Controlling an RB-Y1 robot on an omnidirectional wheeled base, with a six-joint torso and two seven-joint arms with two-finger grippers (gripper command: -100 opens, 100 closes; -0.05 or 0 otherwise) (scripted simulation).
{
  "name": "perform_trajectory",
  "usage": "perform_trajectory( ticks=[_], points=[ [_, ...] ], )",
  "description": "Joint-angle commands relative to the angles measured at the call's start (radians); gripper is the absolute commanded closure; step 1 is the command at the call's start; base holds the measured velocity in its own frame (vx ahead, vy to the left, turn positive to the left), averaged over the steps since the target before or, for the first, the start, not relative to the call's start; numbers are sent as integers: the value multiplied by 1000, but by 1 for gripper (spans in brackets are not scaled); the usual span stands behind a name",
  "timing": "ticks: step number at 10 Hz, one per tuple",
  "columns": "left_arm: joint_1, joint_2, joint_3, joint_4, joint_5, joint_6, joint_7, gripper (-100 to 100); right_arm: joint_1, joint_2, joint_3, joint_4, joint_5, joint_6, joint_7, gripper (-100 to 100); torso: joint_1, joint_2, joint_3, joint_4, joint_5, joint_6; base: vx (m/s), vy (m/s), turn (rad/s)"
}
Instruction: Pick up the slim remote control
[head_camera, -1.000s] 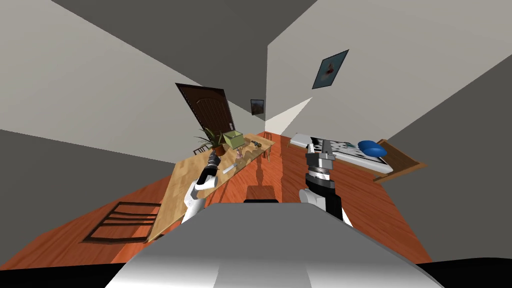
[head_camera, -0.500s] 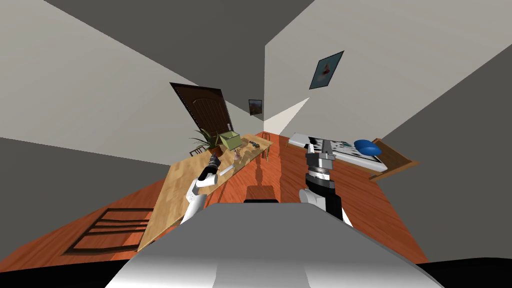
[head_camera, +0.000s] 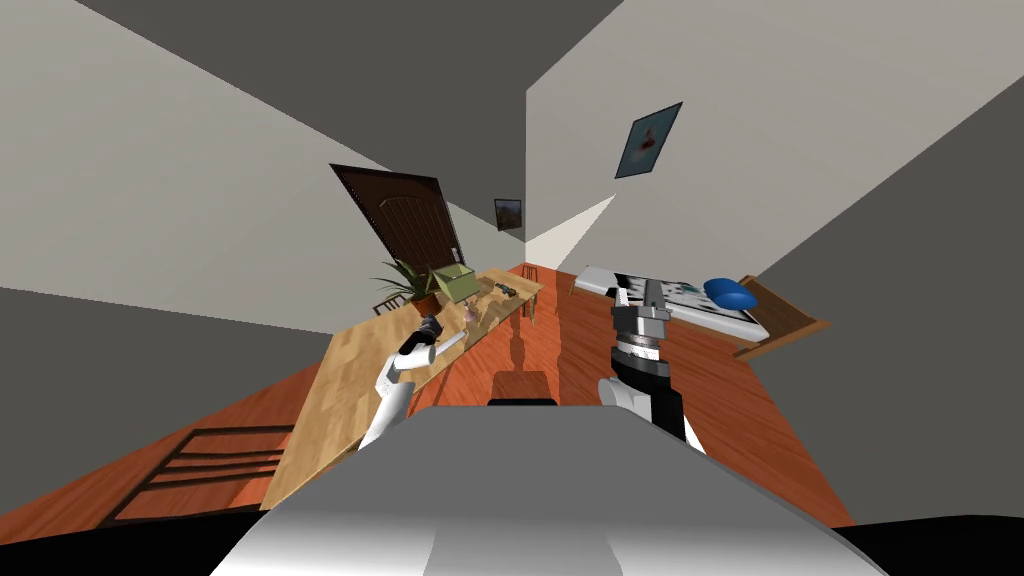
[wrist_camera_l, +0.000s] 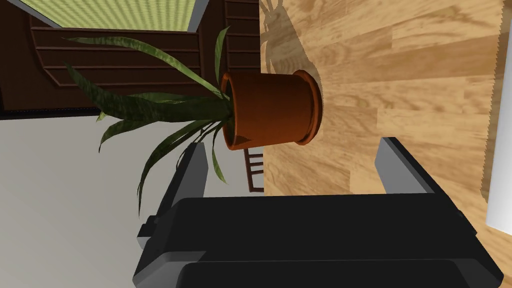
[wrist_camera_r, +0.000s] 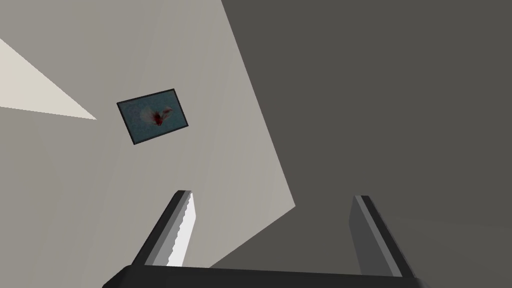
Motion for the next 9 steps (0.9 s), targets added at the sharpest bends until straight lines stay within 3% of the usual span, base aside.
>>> perform_trajectory(
  ticks=[1,2,5,7,8,9],
  points=[
    [-30,15,6,50,22,50,9,-100,0,0,0,0,0,0,0,0,0,0,0,0,0,0,35,-20,-41],
    [-30,15,6,51,22,74,9,-100,0,0,0,0,0,0,0,0,0,-1,0,0,0,0,40,-16,-24],
    [-80,43,11,144,66,159,24,-100,0,0,0,0,0,0,0,0,0,-1,-1,0,0,0,46,-17,-28],
    [-80,43,11,148,66,198,24,-100,0,0,0,0,0,0,0,0,0,-2,-1,0,0,0,34,-8,-10],
    [-103,57,10,195,89,232,30,-100,0,0,0,0,0,0,0,0,1,0,0,0,0,0,39,-5,-24],
    [-103,57,10,195,89,260,30,-100,0,0,0,0,0,0,0,0,1,-1,0,0,0,0,41,-1,-19]
  ],
)
